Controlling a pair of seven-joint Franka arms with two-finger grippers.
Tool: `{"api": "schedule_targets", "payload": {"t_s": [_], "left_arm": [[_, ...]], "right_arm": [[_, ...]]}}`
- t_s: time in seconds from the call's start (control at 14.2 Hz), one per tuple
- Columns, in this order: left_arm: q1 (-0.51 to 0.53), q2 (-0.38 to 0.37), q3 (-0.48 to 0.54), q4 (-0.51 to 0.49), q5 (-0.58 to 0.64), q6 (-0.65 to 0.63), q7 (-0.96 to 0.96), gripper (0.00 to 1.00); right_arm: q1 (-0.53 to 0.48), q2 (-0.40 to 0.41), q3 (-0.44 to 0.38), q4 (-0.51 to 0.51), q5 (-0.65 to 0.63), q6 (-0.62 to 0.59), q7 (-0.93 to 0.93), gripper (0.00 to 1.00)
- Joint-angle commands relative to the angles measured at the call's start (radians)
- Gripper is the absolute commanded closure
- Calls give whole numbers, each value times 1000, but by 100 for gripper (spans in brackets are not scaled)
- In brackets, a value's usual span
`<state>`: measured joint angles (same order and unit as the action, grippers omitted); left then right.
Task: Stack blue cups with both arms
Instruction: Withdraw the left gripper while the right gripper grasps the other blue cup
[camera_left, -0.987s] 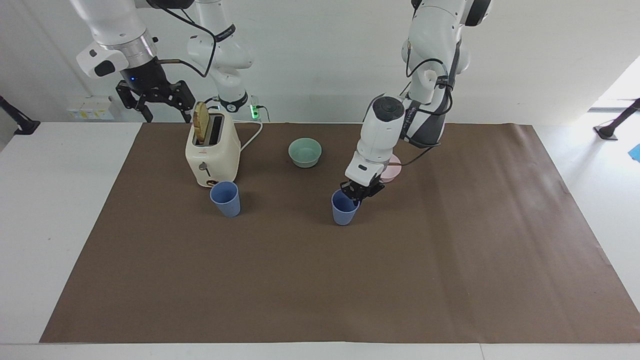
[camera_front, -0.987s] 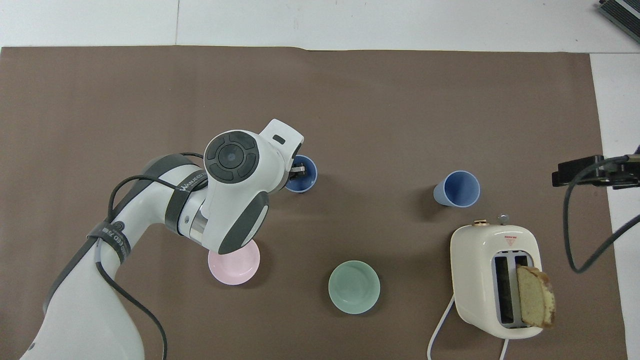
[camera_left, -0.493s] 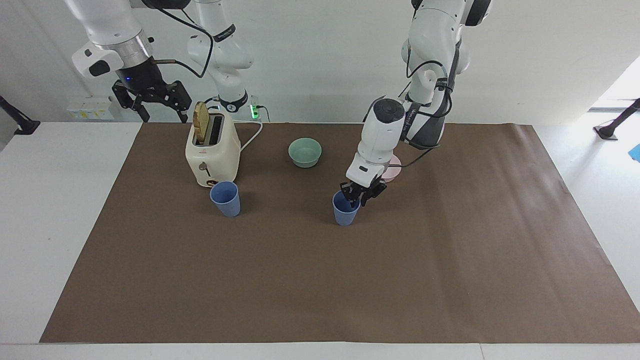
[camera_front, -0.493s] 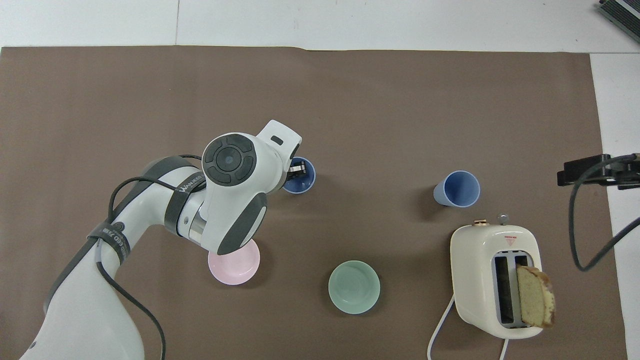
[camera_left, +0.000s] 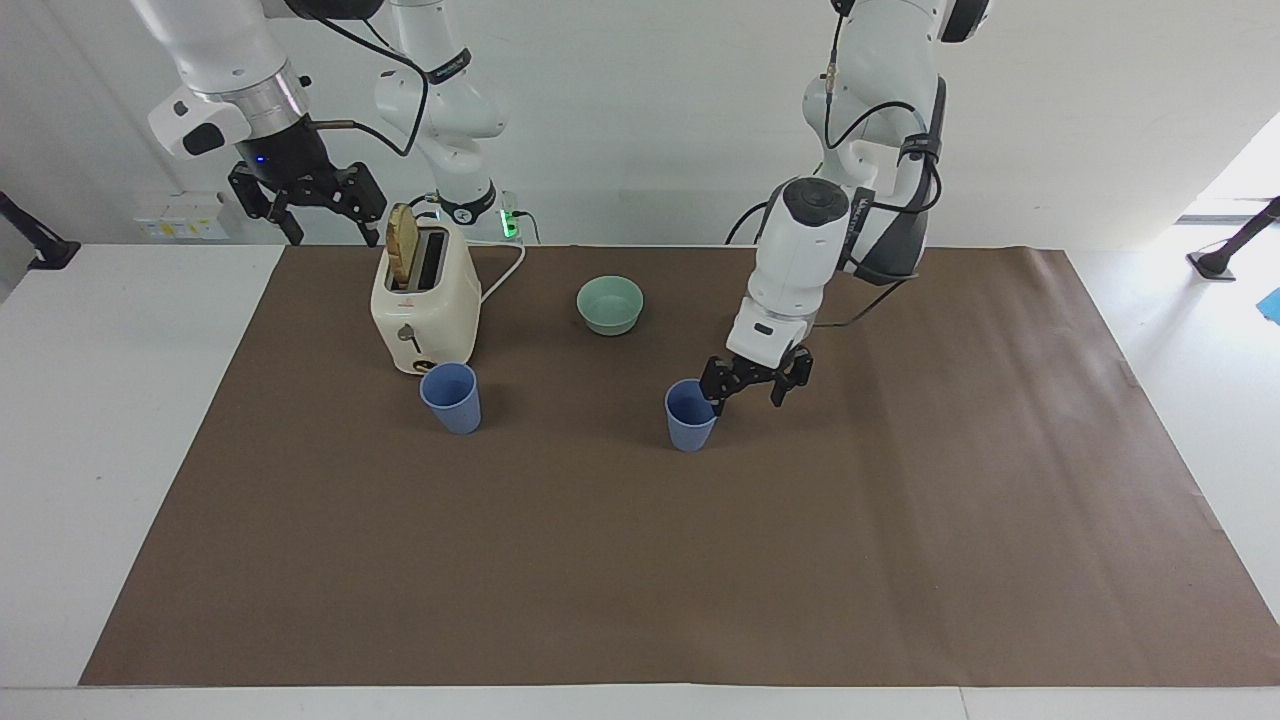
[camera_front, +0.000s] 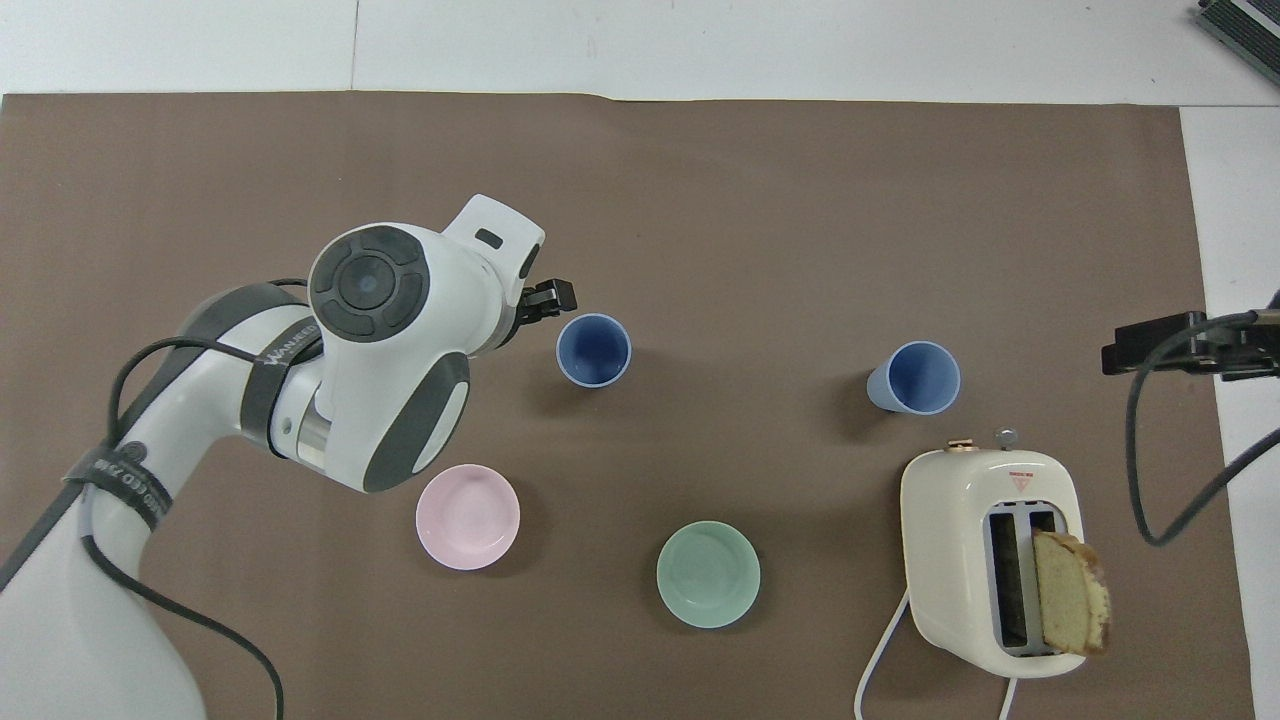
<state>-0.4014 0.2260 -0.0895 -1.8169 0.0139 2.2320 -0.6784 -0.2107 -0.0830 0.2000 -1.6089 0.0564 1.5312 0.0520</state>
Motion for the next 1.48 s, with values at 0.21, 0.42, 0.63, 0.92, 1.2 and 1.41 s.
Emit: {"api": "schedule_targets", "payload": {"t_s": [0.21, 0.42, 0.63, 0.92, 1.2, 1.41], "left_arm": [[165, -166, -6, -13, 17, -184, 213, 0], [255, -198, -6, -18, 11, -247, 359, 0], [318, -221, -6, -18, 8, -302, 509, 0], [374, -267, -4, -16, 6, -359, 640, 0], [404, -325, 2, -7, 5, -423, 720, 0], [404, -333, 2, 85, -3, -532, 720, 0]], "right_arm": [[135, 11, 12, -127, 54, 211, 172, 0], [169, 81, 12, -147, 53, 285, 171, 0], [177, 149, 12, -198, 53, 329, 174, 0], [165, 173, 7, -262, 34, 422, 160, 0], [88, 160, 6, -321, 31, 417, 54, 0], [65, 132, 4, -367, 20, 419, 28, 0]]}}
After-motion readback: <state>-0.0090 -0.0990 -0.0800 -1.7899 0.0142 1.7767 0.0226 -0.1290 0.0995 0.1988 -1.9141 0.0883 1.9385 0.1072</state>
